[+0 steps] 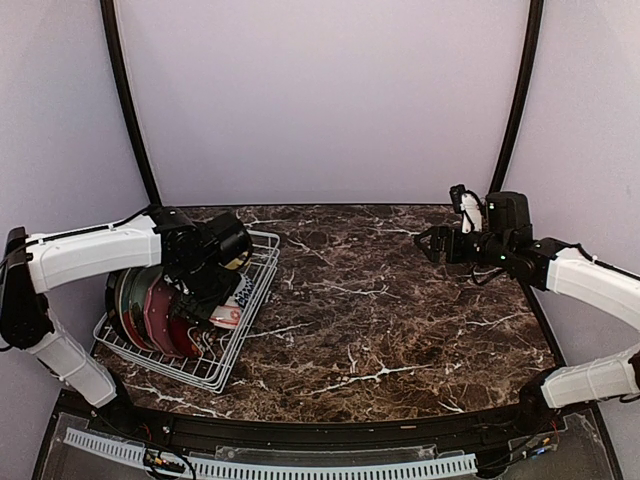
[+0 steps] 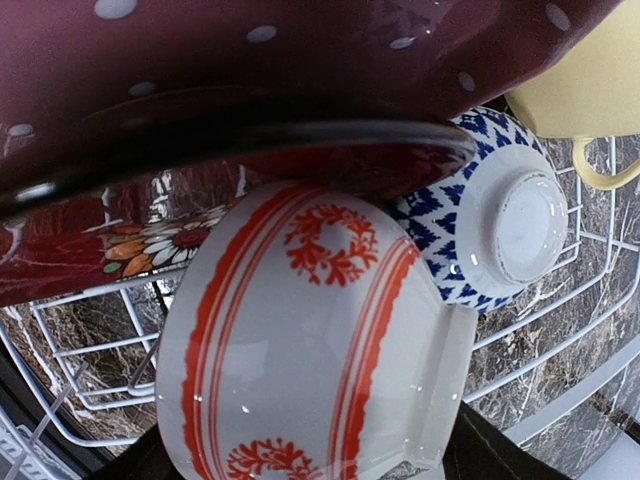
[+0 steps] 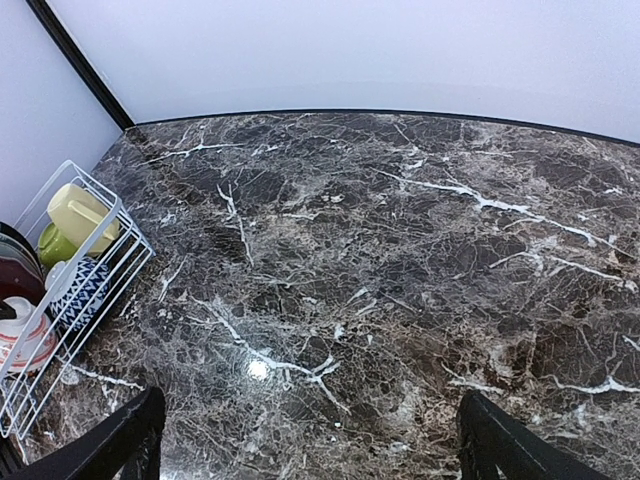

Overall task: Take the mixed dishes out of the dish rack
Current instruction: Grab the bowl from the dish rack.

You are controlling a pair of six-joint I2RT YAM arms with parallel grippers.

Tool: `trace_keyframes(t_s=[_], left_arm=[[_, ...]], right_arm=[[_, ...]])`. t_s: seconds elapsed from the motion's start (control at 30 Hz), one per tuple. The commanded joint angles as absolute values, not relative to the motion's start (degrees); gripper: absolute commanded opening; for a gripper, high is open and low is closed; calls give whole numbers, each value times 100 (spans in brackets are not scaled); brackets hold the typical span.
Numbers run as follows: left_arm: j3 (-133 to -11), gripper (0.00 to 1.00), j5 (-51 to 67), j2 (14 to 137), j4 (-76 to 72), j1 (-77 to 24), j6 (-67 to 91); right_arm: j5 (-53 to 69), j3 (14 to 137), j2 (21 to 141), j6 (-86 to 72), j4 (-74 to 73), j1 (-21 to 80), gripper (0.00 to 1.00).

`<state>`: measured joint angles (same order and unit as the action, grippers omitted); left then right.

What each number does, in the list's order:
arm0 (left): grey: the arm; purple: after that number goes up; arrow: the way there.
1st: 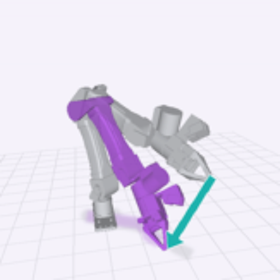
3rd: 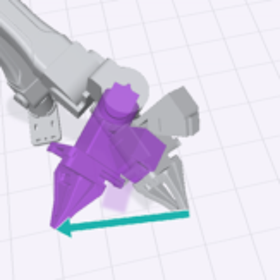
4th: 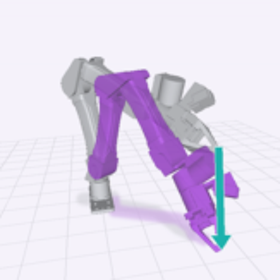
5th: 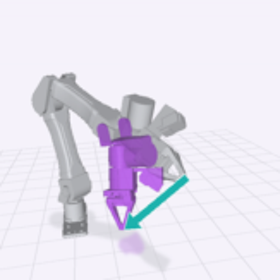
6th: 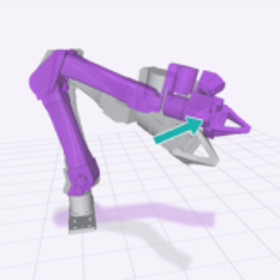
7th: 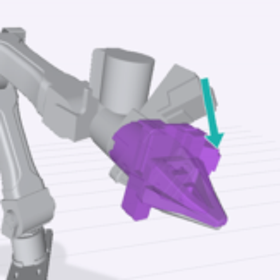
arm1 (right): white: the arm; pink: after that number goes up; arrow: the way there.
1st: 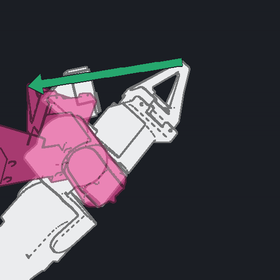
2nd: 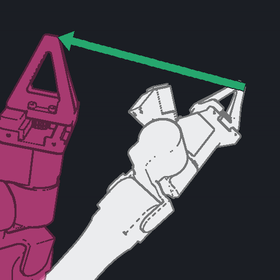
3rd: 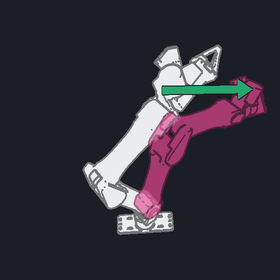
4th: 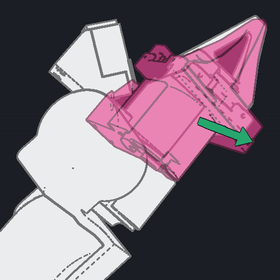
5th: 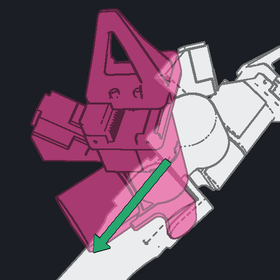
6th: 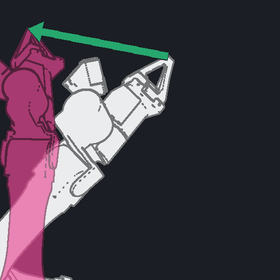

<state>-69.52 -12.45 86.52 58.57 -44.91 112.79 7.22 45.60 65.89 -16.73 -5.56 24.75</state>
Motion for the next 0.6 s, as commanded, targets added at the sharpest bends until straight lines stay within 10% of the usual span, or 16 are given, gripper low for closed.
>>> trace_keyframes(t_s=[0.0,0.57], left_arm=[[-7079,80,-1305,8746,6126,-4414,11223],[-7558,52,-1591,8653,6563,-4503,10871]], right_arm=[[640,4491,6567,-1652,-422,2512,99],[648,4531,6605,-1704,-425,2505,99]])
